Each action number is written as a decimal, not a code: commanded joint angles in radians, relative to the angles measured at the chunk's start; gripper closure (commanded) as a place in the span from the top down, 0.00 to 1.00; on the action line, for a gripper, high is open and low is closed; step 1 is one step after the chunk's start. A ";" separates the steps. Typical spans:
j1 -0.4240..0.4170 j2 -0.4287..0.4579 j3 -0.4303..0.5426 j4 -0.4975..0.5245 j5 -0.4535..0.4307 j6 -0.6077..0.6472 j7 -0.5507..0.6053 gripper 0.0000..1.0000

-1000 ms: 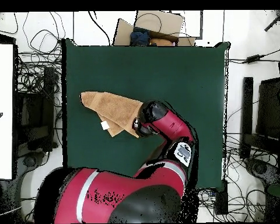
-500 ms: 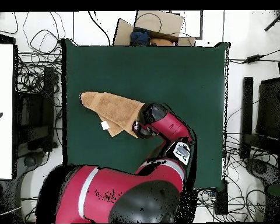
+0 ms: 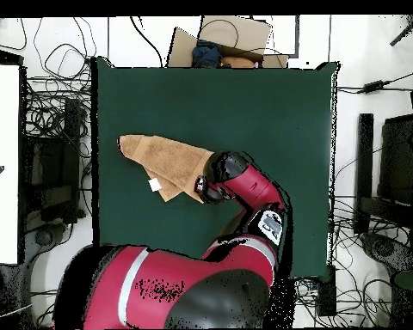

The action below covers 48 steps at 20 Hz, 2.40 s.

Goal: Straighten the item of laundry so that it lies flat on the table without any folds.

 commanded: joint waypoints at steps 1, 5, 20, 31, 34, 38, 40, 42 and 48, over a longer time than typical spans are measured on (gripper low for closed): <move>-0.044 -0.071 0.177 0.113 0.060 0.021 0.187 1.00; -0.073 -0.124 0.234 0.174 0.094 0.004 0.146 1.00; -0.089 -0.157 0.263 0.233 0.039 -0.052 0.168 1.00; -0.114 -0.115 0.267 0.258 0.025 -0.127 0.129 1.00; -0.132 -0.077 0.279 0.238 0.025 -0.157 0.111 1.00; -0.156 -0.032 0.297 0.218 0.020 -0.207 0.093 1.00; -0.159 -0.009 0.300 0.198 0.013 -0.222 0.099 1.00; -0.160 0.006 0.300 0.183 0.004 -0.232 0.108 1.00; -0.166 0.022 0.306 0.166 -0.011 -0.241 0.120 1.00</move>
